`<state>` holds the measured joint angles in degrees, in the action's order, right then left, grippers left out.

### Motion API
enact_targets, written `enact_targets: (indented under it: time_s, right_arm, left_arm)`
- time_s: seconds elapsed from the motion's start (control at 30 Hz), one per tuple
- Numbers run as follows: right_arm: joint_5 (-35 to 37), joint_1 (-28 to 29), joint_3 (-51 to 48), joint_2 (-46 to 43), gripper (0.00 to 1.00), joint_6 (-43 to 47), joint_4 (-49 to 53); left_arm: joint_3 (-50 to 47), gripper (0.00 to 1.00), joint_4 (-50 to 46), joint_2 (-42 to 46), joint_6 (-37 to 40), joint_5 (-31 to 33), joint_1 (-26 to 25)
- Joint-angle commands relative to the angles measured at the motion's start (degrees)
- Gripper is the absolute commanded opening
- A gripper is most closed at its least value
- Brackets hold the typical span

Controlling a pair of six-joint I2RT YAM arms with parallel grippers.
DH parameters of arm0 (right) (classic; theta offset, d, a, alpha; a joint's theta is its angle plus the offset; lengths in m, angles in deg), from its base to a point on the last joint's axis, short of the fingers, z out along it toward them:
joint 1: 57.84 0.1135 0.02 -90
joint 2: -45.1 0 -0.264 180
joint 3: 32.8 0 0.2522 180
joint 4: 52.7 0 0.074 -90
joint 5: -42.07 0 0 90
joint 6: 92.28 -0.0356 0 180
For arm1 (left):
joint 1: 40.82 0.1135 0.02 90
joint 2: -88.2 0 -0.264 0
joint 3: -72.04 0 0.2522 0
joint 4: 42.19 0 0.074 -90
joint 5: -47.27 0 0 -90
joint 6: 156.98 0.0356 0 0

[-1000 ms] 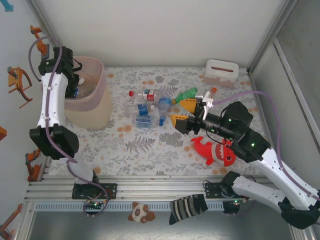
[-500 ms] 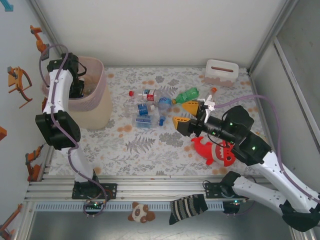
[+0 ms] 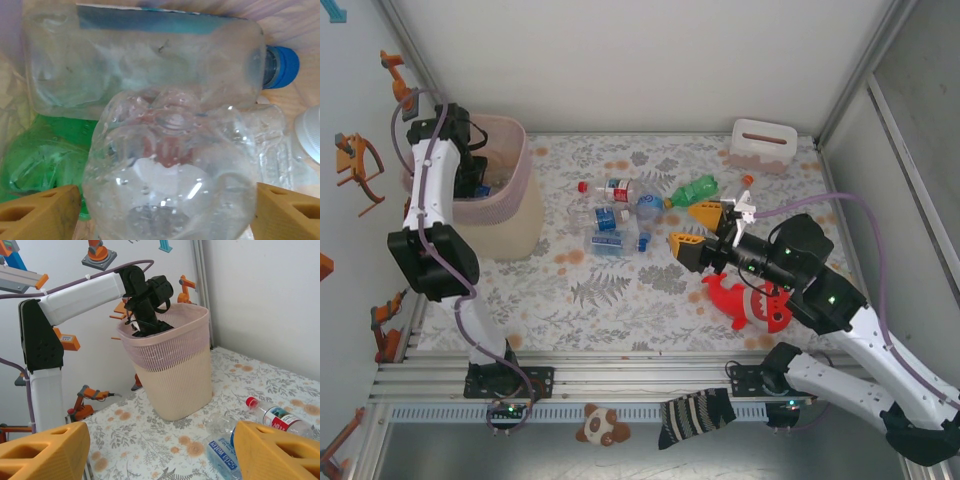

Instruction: Put the plastic bottles in the bin

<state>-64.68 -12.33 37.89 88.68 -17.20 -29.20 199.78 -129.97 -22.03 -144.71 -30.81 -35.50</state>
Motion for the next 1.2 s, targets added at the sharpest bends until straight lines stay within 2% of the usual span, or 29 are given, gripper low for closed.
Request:
enact_targets:
  time_s: [0.0,0.17,0.4,0.5,0.67,0.77,0.93,1.17]
  right_arm:
    - [1.54,0.32,0.06,-0.48,0.75,0.55,-0.21]
    - [4.71,0.27,1.49,0.40,0.75,0.33,2.54]
    - [17.99,0.14,6.11,3.84,0.75,-0.85,11.61]
    - [20.09,-1.30,8.17,6.47,0.75,-0.66,15.14]
    - [18.37,-7.86,10.77,11.59,0.75,-3.66,18.04]
    - [16.76,-13.39,11.30,14.89,0.74,-6.85,19.03]
    - [15.09,-22.48,11.13,20.90,0.74,-11.52,19.88]
    - [15.27,-31.37,11.71,31.15,0.73,-15.60,19.89]
  left_arm:
    - [0.13,0.86,-4.56,3.47,-0.67,-0.75,1.08]
    - [0.37,0.86,-3.88,6.43,-0.22,-1.10,1.73]
    - [0.81,0.86,-0.69,9.96,2.77,-3.80,1.99]
    - [0.99,0.85,1.32,11.79,5.34,-5.04,1.97]
    - [-0.09,0.84,4.13,16.19,8.80,-5.88,1.97]
    - [-3.29,0.81,8.75,19.70,11.81,-8.57,1.98]
    - [-12.83,0.79,21.65,27.56,21.36,-15.85,1.98]
    - [-28.15,0.83,39.17,40.06,33.51,-26.08,1.98]
